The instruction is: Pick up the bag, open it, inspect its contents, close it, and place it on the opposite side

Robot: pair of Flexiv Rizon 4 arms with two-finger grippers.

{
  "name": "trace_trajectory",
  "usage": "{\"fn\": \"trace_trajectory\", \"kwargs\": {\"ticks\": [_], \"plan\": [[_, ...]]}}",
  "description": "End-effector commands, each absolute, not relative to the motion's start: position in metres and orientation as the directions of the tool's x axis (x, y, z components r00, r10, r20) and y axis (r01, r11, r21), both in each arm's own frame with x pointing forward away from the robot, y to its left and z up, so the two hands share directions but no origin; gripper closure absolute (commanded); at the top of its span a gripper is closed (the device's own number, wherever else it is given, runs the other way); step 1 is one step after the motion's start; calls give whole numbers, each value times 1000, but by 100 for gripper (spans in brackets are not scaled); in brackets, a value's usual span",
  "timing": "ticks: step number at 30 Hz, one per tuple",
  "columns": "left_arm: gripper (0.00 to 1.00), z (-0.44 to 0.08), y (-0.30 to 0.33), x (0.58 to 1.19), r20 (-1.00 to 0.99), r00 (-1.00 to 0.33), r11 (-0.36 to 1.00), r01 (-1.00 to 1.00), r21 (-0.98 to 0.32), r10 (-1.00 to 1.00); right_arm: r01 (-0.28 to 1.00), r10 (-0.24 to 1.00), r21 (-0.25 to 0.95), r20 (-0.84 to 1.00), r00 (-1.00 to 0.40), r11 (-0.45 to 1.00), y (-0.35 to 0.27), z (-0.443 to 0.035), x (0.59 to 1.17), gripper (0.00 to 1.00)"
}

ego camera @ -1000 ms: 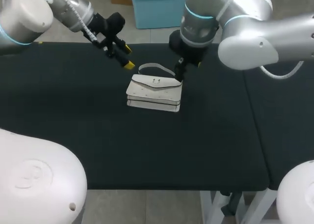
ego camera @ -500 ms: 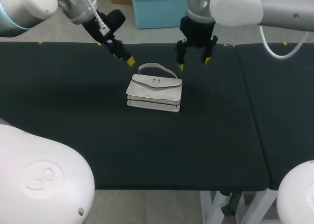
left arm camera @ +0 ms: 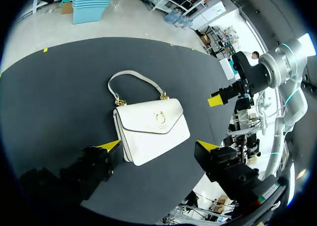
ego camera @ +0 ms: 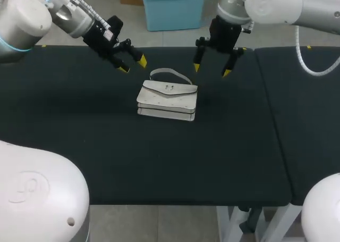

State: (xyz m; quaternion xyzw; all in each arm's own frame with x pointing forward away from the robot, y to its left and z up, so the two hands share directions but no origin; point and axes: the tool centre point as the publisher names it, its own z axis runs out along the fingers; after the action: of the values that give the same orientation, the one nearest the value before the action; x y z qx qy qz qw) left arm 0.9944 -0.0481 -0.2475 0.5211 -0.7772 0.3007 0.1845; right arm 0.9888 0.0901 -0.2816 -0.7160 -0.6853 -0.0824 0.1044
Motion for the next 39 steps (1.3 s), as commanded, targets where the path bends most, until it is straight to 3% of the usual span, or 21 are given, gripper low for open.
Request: {"fn": "trace_trajectory", "kwargs": {"ticks": [1, 10, 17, 23, 32, 39], "plan": [[0, -260, -44, 996, 805, -49, -119, -982, -147, -592, 825, 693, 89, 597, 404, -558, 84, -293, 978, 0], [0, -277, -43, 1006, 842, 30, -133, -990, -50, -539, 765, 583, -3, 645, 494, -645, 82, -314, 985, 0], [0, -290, -46, 1008, 877, 71, -63, -997, 47, -476, 743, 531, -3, 698, 481, -669, 85, -323, 989, 0], [0, -295, -46, 1008, 866, 33, 14, -999, 46, -499, 765, 519, -31, 716, 466, -644, 91, -330, 994, 0], [0, -311, -49, 1009, 864, -51, 155, -987, 32, -501, 824, 550, -34, 729, 407, -566, 102, -335, 998, 0], [0, -322, -51, 1011, 879, -47, 178, -983, 44, -475, 941, 611, -30, 753, 243, -337, 117, -341, 1003, 0]]}}
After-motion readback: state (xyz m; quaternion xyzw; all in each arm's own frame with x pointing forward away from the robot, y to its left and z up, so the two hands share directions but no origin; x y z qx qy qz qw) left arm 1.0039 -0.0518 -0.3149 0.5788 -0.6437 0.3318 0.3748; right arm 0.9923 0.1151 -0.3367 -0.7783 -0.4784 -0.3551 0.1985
